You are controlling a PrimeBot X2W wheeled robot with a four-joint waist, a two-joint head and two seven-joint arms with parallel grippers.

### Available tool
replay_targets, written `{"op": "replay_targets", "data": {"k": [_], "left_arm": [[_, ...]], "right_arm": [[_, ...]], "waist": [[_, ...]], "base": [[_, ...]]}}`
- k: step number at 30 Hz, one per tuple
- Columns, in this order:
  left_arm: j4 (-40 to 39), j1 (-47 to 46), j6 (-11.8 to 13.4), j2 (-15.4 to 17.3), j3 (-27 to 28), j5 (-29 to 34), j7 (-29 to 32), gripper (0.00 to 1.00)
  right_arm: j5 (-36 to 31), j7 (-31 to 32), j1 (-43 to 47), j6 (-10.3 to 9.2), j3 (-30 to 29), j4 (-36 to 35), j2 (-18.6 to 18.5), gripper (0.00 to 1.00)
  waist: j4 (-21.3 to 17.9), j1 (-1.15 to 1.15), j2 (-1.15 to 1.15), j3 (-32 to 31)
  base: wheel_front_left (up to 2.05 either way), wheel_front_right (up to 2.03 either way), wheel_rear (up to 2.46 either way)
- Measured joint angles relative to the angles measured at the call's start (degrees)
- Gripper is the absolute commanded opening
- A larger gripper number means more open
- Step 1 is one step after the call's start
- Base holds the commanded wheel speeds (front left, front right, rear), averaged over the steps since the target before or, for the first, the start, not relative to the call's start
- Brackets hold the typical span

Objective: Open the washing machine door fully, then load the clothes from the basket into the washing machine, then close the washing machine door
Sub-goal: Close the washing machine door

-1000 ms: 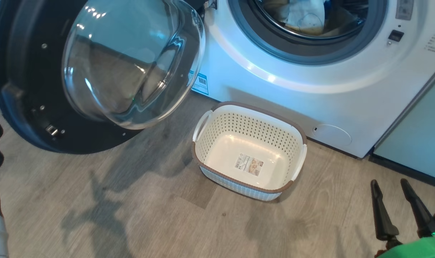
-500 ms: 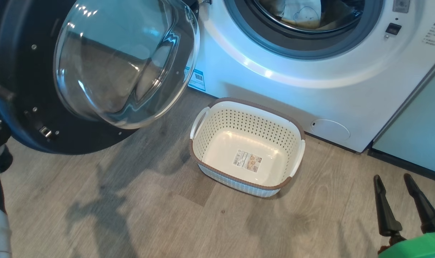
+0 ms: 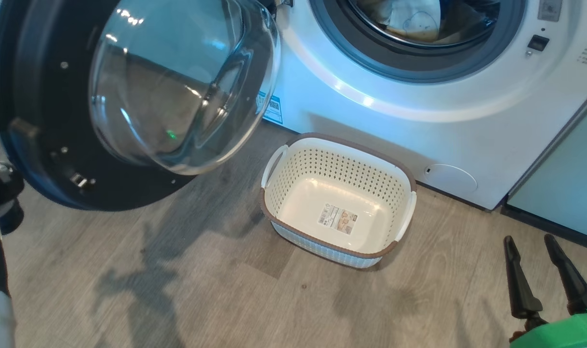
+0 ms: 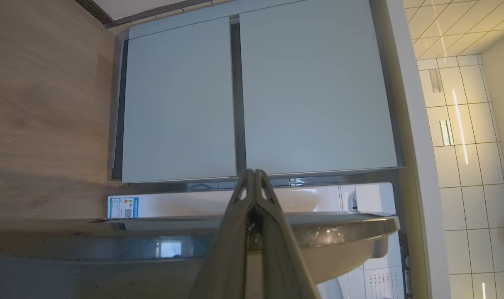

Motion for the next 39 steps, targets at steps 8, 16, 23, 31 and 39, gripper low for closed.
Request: {"op": "replay_targets", "data": {"k": [8,16,23,31,39], "left_arm": [[-5.88,3.80,0.01,-1.41,-3.15,0.01,4.47,0.00],[-12.79,8.22,0.01,-4.16,-4.82,-1.21,8.47,0.00],[-19.61,12.35,0.01,-7.47,-5.45,-3.35,12.38,0.00],[-26.07,15.91,0.01,-12.04,-8.13,-3.60,15.24,0.00],[-28.65,16.75,0.01,-14.88,-9.49,-3.01,15.27,0.00]], "right_arm": [[0.01,-0.07,0.00,0.00,0.14,0.37,0.14,1.00],[0.09,-0.36,0.01,0.00,0.66,0.87,0.82,1.00],[0.09,-0.85,0.02,0.00,0.69,1.13,0.99,1.00],[0.09,-1.29,-0.01,0.00,0.87,1.64,1.21,1.00],[0.58,-1.85,-0.77,0.00,1.04,2.20,1.37,1.00]], "waist": [[0.52,0.00,0.00,-0.53],[0.66,-0.01,0.00,-1.07],[0.13,0.00,0.00,-1.15],[-0.95,0.00,0.00,-0.84],[-2.64,0.00,0.00,-0.54]], "base": [[0.00,0.00,0.00],[0.00,0.00,0.00],[0.00,0.00,0.00],[0.00,0.00,0.00],[0.00,0.00,0.00]]}}
